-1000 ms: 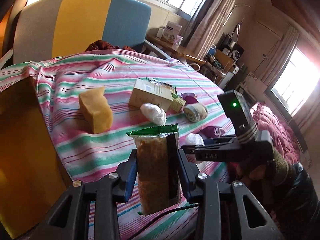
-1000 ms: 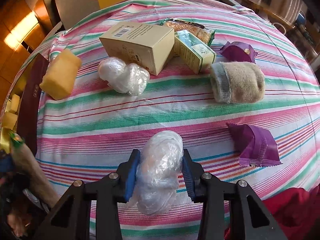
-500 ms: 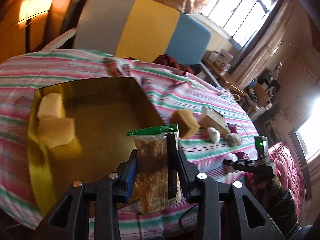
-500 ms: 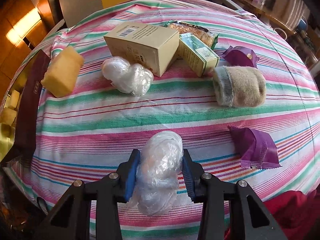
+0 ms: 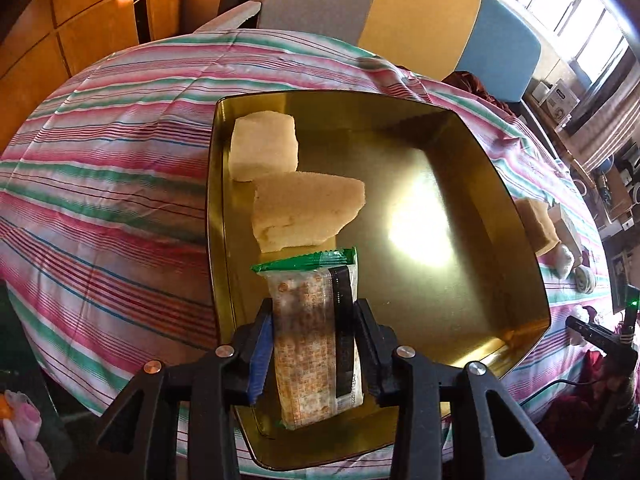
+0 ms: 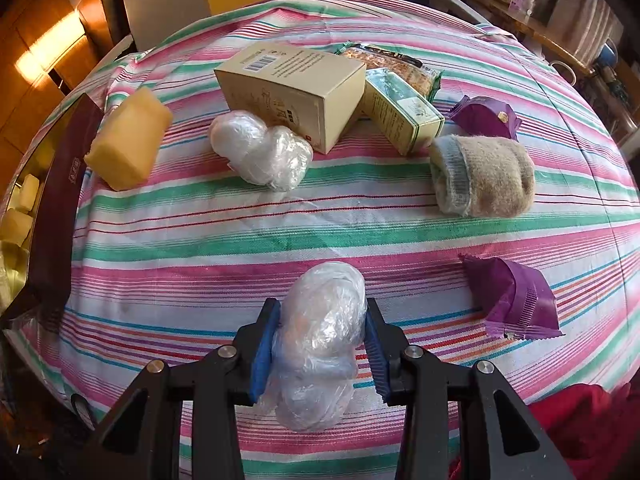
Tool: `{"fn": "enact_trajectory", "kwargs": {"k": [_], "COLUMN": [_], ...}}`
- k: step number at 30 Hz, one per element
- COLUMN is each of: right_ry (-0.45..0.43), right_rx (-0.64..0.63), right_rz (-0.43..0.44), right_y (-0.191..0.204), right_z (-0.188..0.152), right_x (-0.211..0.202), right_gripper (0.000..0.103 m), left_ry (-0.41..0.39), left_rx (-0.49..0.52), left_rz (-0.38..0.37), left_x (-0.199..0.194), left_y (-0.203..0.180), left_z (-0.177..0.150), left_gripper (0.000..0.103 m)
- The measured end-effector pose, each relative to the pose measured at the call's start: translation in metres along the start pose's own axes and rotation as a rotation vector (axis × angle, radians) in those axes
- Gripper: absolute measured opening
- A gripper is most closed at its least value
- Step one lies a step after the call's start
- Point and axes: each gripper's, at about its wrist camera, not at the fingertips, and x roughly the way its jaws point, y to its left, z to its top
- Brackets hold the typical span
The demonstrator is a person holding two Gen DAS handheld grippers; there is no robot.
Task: Organize objects
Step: 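Carry the cracker packet into the gold tray and open the left tool, then carry the plastic-wrapped bundle into the tray and open the right tool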
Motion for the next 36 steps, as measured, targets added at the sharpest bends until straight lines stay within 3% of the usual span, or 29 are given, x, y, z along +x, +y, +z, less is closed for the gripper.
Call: {"fn": "enact_trajectory", "kwargs": {"k": [5,12,16,22,29,36], "right_ry": [-0.001,-0.021,-0.076,-0.112,-0.179,-0.242], "right_rx": [-0.005,0.007,0.024,0.034,-0.014,-0.17], "right_rz": [-0.005,-0.022,0.017,0.073,0.176,0.309], "right_y": [0.007,0.0,-0.002,0.008,0.066,0.154], "right_z": [0.007,0.008,0.009,-0.001,0.011,0.041], "right_x": [-0.001,0.0,-0.016,-0.03,-0.034,-0.06], "right_gripper": [0.042,0.041,0.041,0.041,0.041,0.041], "left_ry": [-0.047,-0.2,-0.277,-0.308,-0.31,-0.304], "left_rx": [0.026,0.003,0.005,0.021,0.028,0.015], "left_rz": [0.06,0.107,0.112,0.103,0.104,0.102], "left_x": [-0.007,-0.033,-0.046,-0.051,-0.05,-0.048], "left_y": [-0.004,-0.004,-0.013,-0.024,-0.027,-0.022], "left_z": [-0.006,-0.016,-0.023,-0.033,-0.041,-0.043], "left_gripper": [0.048,0.048,0.048,0.048,0.048,0.048]}}
